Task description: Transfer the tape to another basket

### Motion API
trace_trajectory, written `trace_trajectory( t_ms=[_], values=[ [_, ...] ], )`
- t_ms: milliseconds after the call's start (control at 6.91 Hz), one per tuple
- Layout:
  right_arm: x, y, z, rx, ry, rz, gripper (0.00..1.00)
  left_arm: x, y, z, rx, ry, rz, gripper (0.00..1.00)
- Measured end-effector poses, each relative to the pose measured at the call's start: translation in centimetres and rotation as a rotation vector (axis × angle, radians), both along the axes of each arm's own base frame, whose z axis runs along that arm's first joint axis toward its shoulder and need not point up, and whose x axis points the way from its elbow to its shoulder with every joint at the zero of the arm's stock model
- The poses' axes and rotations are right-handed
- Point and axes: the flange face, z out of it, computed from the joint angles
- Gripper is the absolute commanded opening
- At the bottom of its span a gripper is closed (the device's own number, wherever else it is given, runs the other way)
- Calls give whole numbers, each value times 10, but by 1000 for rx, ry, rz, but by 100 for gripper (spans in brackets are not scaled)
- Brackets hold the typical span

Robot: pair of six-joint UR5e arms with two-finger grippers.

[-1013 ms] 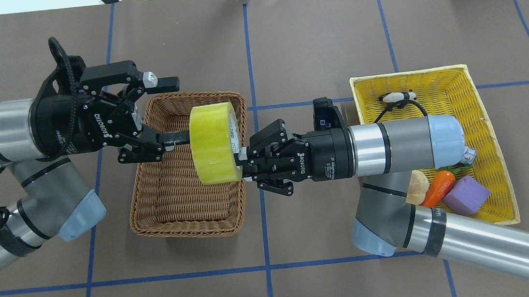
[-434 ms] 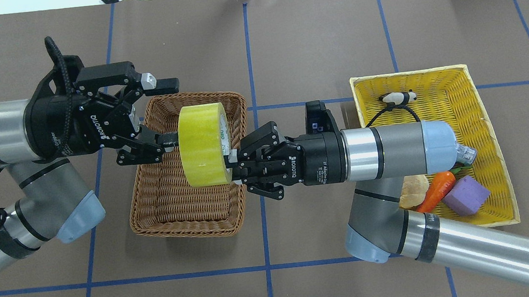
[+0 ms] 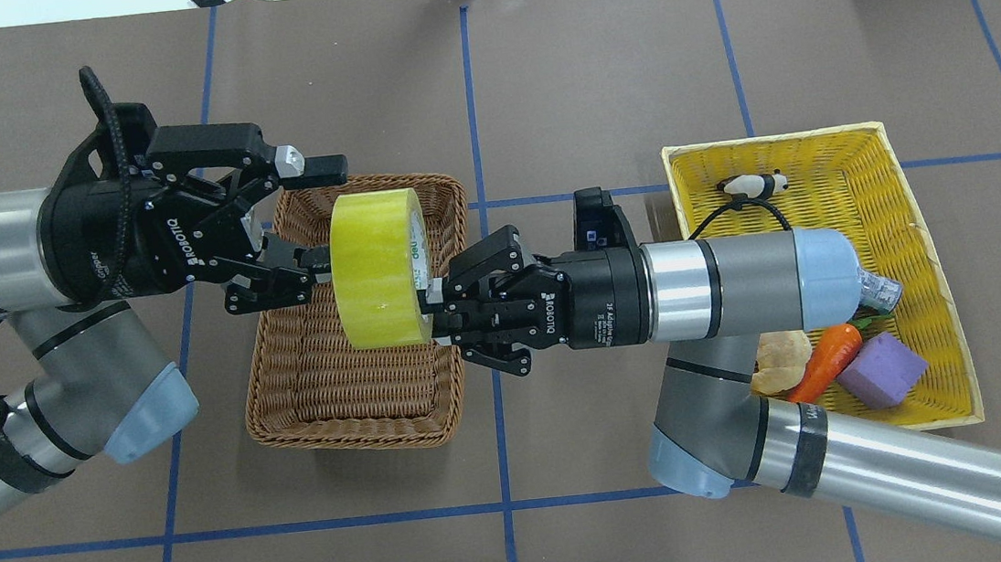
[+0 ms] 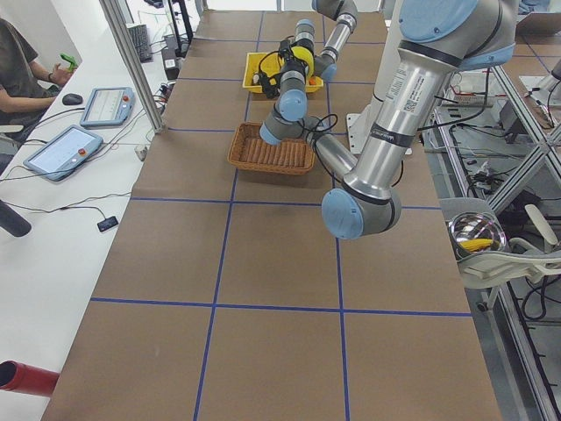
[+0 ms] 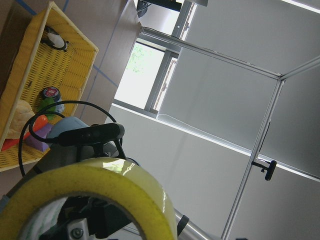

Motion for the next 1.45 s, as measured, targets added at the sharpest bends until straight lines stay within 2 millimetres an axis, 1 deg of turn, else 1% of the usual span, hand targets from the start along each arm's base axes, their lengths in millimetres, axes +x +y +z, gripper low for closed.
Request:
trace_trajectory(
  t_ms=[145,289,724,1013,1303,1447],
  values=[
    [0,0,-1,-1,-3,2,0,0,0,0,0,-1,0,0],
    [0,0,-2,-6,-5,3,99,1,0,0,-1,-2,1,0],
    [0,-3,-2,-22,-1,6,100,1,0,0,-4,-4,1,0],
    [12,-9,5,-23,-1,24,100,1,-1,4,-4,-11,-4,0],
    [35,-15,29,-22,24,62,100,1,-5,17,-6,-37,-29,0],
    [50,-24,44,16,56,111,100,3,-9,28,15,-79,-73,0]
  ],
)
